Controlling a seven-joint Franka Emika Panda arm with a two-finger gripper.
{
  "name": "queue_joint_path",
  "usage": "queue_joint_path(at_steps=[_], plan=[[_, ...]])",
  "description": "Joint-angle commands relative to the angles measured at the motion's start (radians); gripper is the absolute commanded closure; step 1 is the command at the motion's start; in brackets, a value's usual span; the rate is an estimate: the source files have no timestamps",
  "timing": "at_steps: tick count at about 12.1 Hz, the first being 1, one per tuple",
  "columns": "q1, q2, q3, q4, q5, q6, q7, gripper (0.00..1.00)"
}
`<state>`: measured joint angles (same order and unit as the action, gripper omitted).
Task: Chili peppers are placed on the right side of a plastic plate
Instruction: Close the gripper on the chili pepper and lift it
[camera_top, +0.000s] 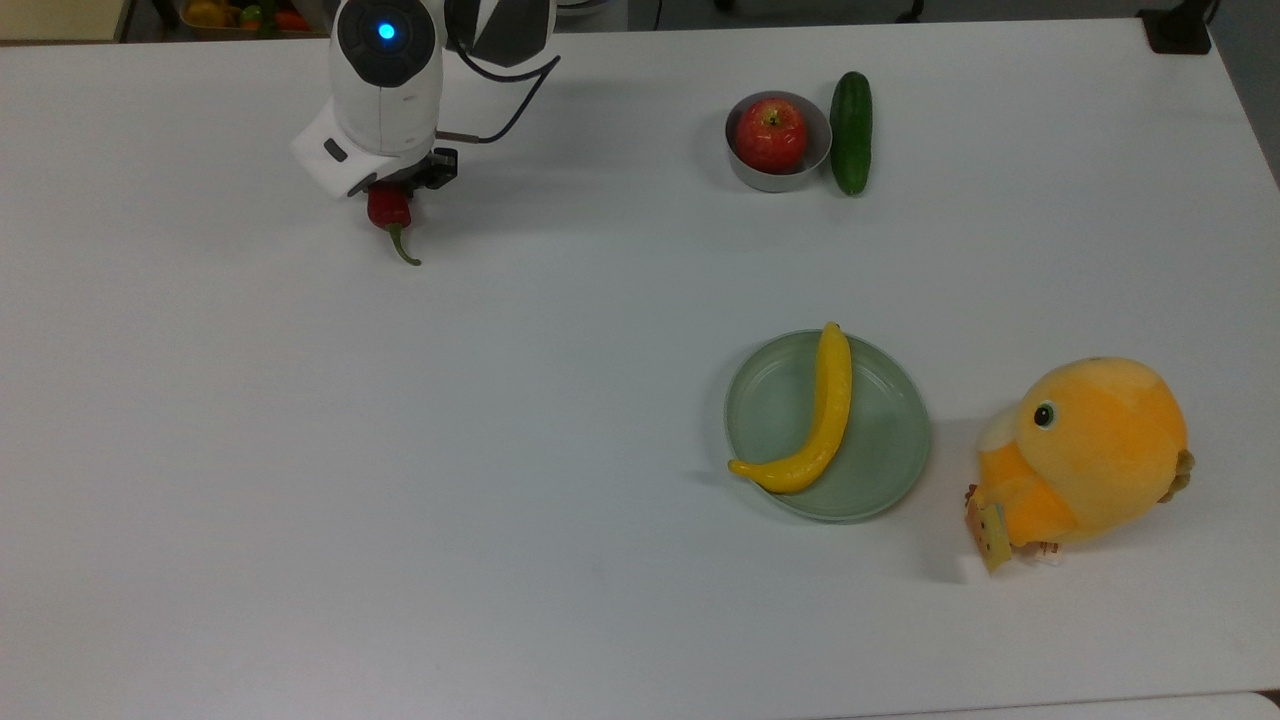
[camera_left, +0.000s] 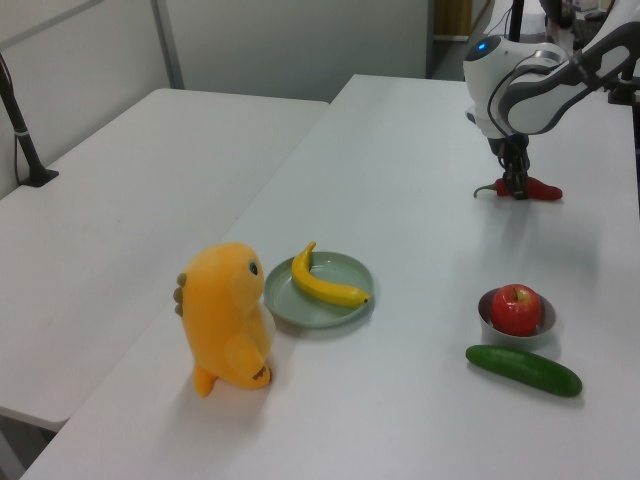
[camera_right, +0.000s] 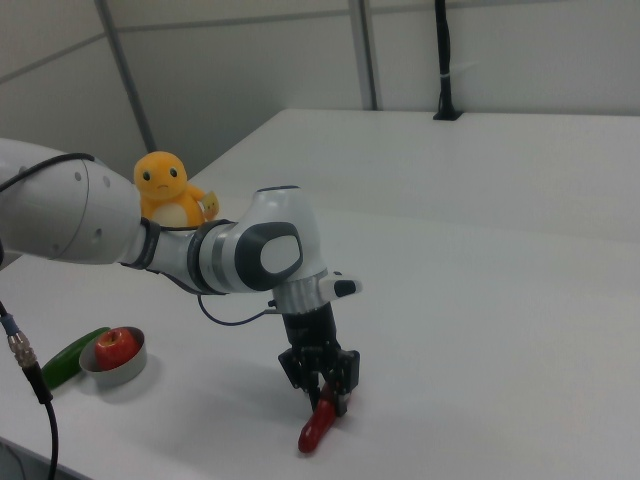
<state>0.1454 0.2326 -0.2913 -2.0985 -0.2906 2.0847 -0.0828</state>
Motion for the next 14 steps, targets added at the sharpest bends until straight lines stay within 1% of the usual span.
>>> queue_joint_path(at_steps=[1, 3, 4, 5, 7, 8, 9, 10, 11, 12, 13, 14], plan=[[0.003, -0.002, -0.003, 0.009, -0.012, 0.037, -0.006, 0.97], [0.008, -0.007, 0.003, 0.031, -0.001, 0.043, -0.005, 0.97], [0.011, -0.007, 0.010, 0.040, 0.004, 0.073, 0.003, 0.97], [0.013, -0.010, 0.023, 0.055, 0.008, 0.107, 0.026, 0.97], [0.013, -0.010, 0.049, 0.112, 0.039, 0.117, 0.070, 0.98], [0.016, -0.010, 0.067, 0.139, 0.088, 0.117, 0.071, 0.98], [0.014, -0.006, 0.101, 0.172, 0.138, 0.118, 0.072, 0.98], [0.028, 0.002, 0.116, 0.208, 0.178, 0.118, 0.083, 0.98], [0.046, 0.007, 0.122, 0.241, 0.206, 0.120, 0.130, 0.97], [0.055, 0.019, 0.142, 0.271, 0.221, 0.130, 0.190, 0.96], [0.054, 0.033, 0.177, 0.287, 0.238, 0.173, 0.259, 0.96], [0.054, 0.042, 0.202, 0.287, 0.249, 0.229, 0.326, 0.96]])
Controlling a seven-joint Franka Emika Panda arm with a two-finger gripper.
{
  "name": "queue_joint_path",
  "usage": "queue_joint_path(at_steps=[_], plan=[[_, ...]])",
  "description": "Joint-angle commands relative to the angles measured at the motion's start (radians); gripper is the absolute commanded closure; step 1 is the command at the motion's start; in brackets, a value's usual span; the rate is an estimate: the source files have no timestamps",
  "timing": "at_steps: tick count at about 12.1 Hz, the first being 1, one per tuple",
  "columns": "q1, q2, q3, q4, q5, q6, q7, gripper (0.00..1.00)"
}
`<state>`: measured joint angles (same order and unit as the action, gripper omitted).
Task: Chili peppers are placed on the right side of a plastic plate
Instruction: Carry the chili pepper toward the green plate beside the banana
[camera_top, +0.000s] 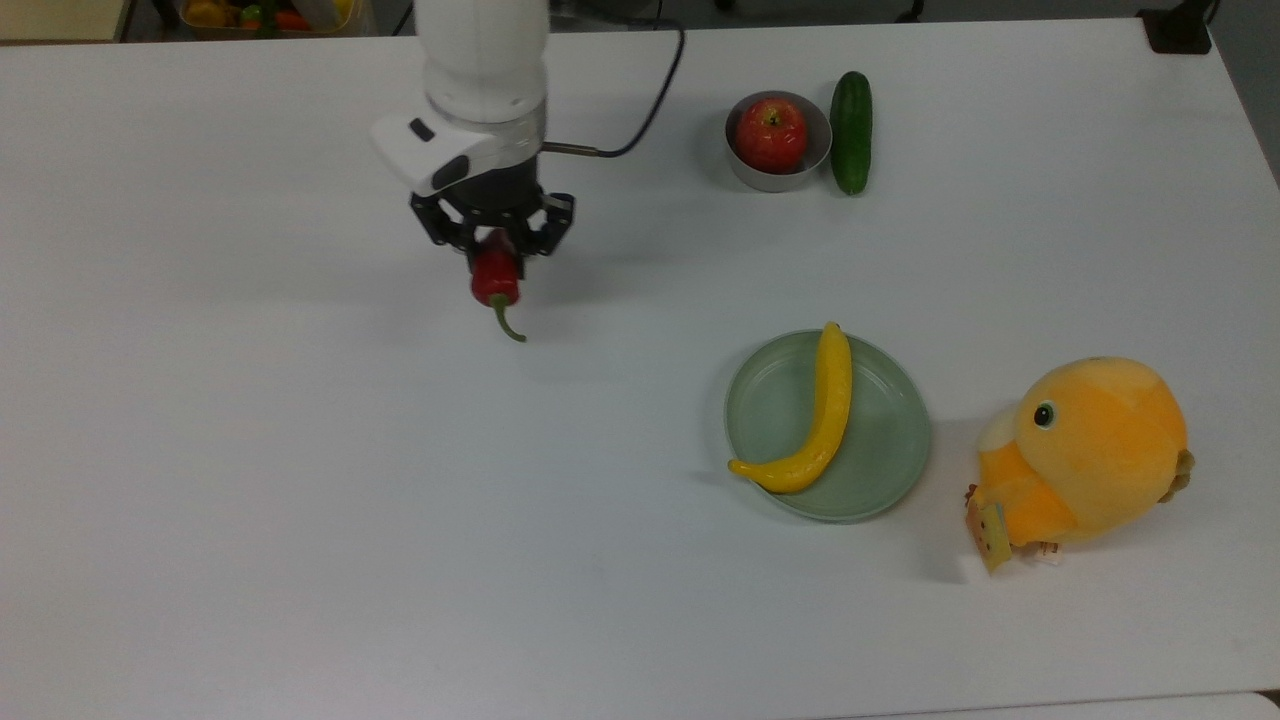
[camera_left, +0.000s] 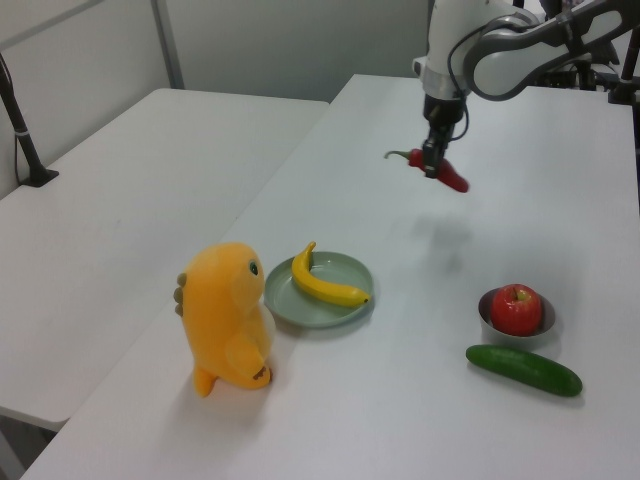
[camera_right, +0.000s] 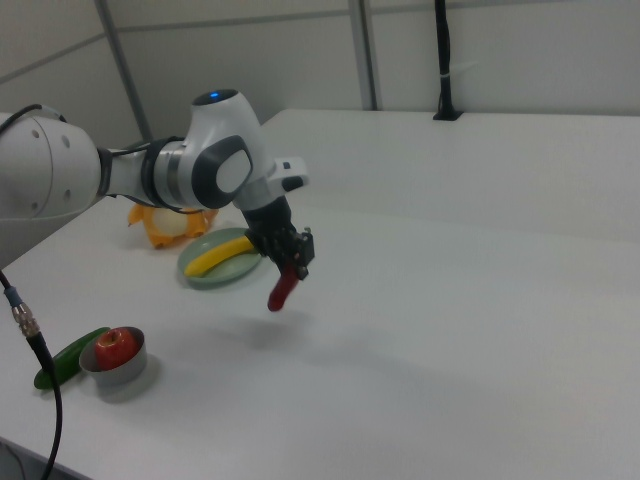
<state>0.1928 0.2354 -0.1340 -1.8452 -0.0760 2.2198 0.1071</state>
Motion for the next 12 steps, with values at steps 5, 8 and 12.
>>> queue_joint_path(at_steps=[5, 8, 12], plan=[[0.040, 0.168, 0.090, 0.141, 0.047, 0.150, 0.305, 0.96], [0.040, 0.257, 0.102, 0.231, 0.033, 0.173, 0.341, 0.96], [0.043, 0.349, 0.126, 0.313, 0.028, 0.251, 0.341, 0.93]])
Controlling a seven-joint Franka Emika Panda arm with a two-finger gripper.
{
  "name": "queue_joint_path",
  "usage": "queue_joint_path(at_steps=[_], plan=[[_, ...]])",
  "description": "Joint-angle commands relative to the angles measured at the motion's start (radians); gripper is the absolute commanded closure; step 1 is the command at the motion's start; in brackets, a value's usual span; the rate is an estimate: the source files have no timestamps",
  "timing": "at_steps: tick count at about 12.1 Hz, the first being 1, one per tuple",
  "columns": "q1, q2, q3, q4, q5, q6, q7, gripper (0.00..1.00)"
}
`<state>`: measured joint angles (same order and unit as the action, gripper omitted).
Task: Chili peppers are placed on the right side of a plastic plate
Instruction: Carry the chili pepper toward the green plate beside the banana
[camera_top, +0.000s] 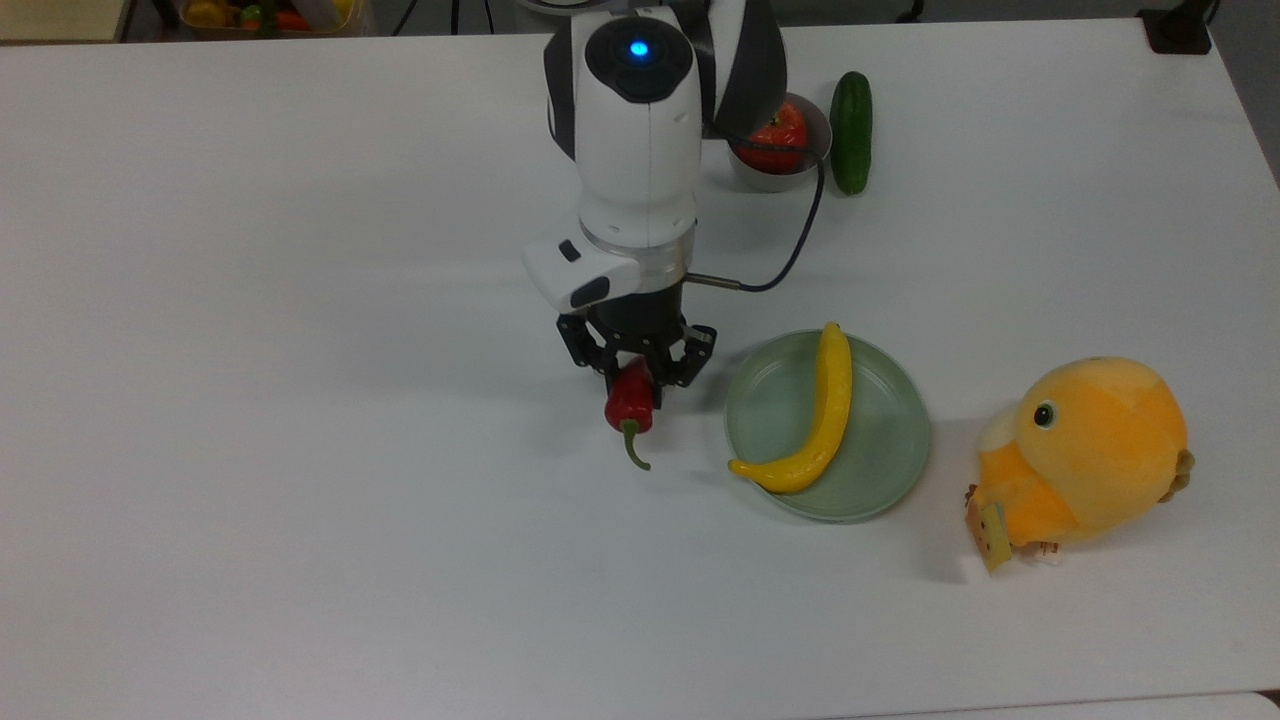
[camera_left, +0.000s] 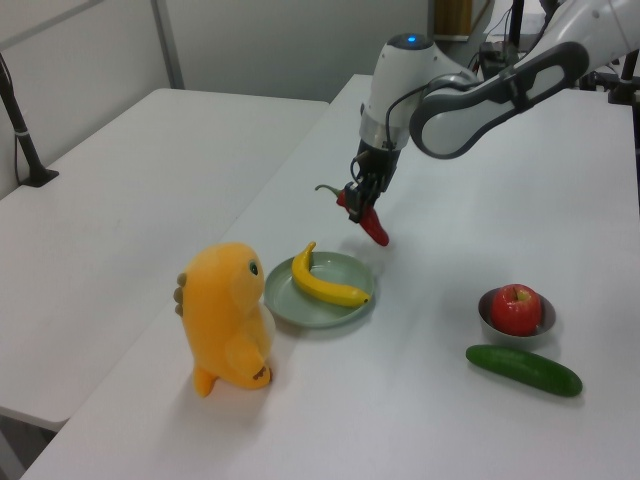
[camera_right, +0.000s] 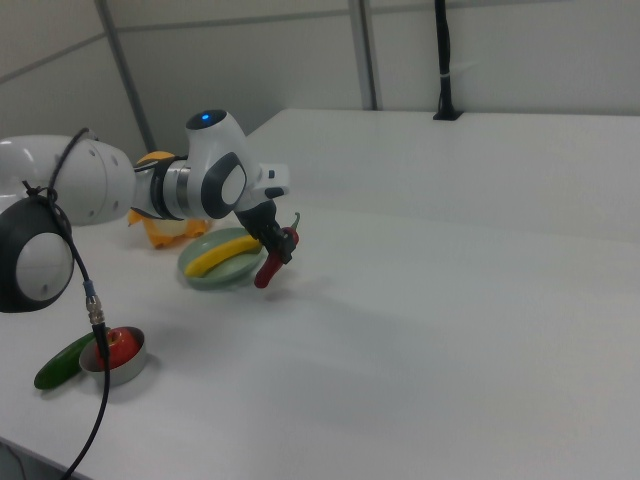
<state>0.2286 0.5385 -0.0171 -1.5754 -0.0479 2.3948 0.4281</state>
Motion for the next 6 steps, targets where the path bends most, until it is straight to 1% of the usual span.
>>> queue_joint_path(at_steps=[1, 3, 4, 5, 6], plan=[[0.018, 0.053, 0.011, 0.043, 0.000, 0.098, 0.018, 0.93], [0.029, 0.057, 0.011, 0.045, -0.001, 0.106, 0.017, 0.84], [0.035, 0.057, 0.011, 0.045, -0.001, 0.107, 0.017, 0.66], [0.040, 0.057, 0.012, 0.043, -0.003, 0.107, 0.015, 0.28], [0.041, 0.057, 0.016, 0.040, -0.032, 0.107, 0.006, 0.00]])
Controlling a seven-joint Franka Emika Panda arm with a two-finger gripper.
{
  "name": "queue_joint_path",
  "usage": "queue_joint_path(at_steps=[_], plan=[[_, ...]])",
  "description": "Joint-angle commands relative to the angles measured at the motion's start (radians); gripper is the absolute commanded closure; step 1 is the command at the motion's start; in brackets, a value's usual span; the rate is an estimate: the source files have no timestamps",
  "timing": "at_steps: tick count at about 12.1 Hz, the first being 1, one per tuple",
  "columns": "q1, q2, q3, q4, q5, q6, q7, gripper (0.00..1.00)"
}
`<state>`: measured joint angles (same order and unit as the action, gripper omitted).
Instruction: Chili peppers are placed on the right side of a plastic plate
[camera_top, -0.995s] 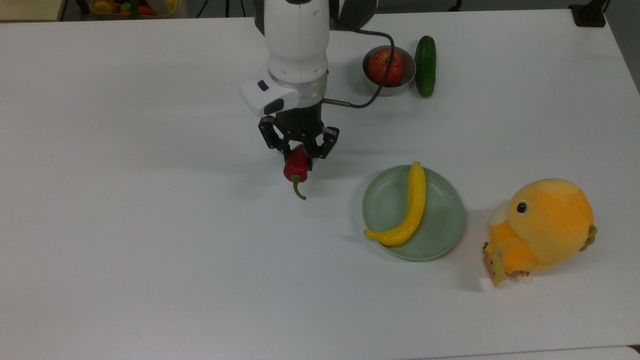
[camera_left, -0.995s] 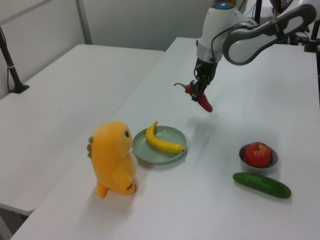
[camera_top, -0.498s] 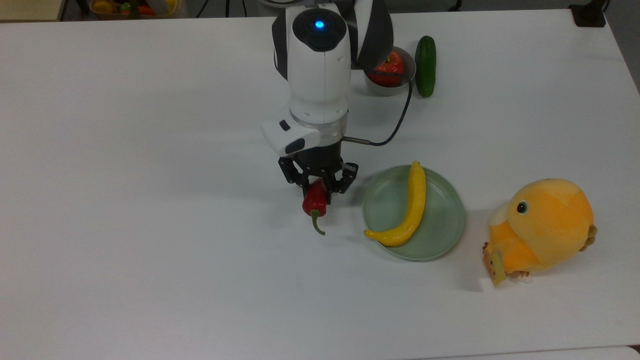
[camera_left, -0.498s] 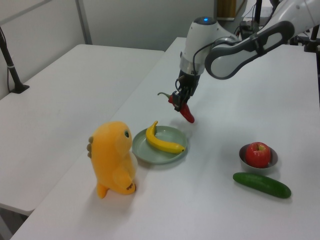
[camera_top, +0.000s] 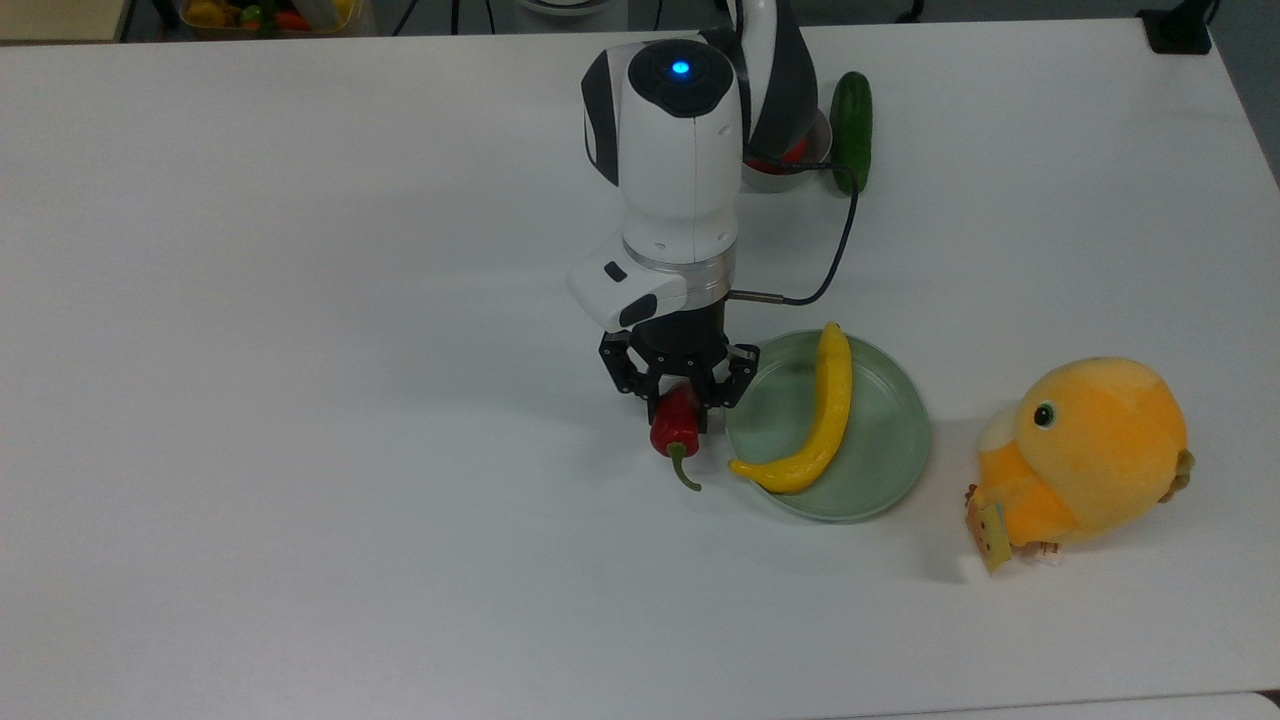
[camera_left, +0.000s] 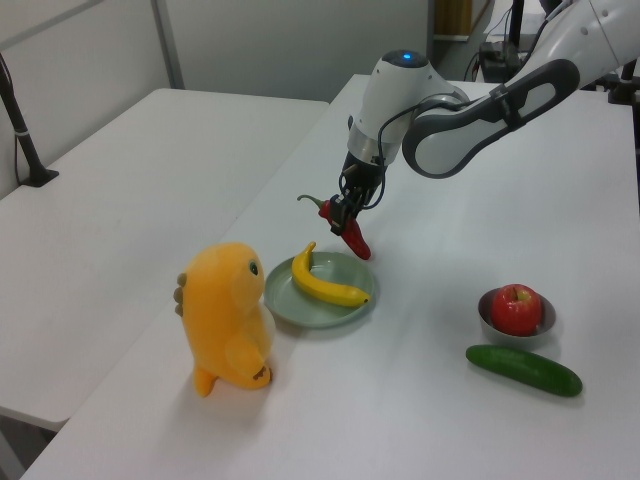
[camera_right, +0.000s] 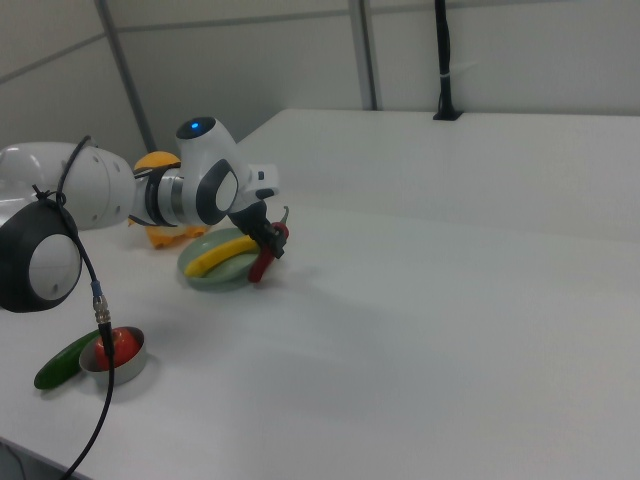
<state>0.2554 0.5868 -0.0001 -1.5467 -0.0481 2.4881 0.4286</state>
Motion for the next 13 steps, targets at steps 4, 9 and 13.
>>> queue_joint_path(at_steps=[4, 9, 13], plan=[[0.013, 0.004, 0.015, 0.002, -0.099, 0.008, 0.009, 0.00], [-0.025, -0.143, 0.015, -0.065, -0.099, -0.252, -0.060, 0.00], [-0.024, -0.387, 0.015, -0.254, -0.088, -0.509, -0.235, 0.00]])
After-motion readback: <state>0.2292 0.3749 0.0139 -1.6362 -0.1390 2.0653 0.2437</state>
